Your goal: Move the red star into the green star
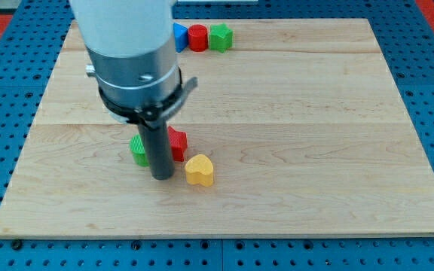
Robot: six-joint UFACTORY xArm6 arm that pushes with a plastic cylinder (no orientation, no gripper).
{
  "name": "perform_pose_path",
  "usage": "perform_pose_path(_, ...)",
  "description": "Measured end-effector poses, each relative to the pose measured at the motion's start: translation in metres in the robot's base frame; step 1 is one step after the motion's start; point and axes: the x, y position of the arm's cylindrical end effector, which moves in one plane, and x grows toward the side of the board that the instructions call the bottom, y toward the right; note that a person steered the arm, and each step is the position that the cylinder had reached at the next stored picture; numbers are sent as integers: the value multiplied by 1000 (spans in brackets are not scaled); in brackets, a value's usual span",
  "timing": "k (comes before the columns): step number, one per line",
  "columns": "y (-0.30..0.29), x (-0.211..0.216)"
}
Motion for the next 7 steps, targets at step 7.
perform_pose_path(7,74,-116)
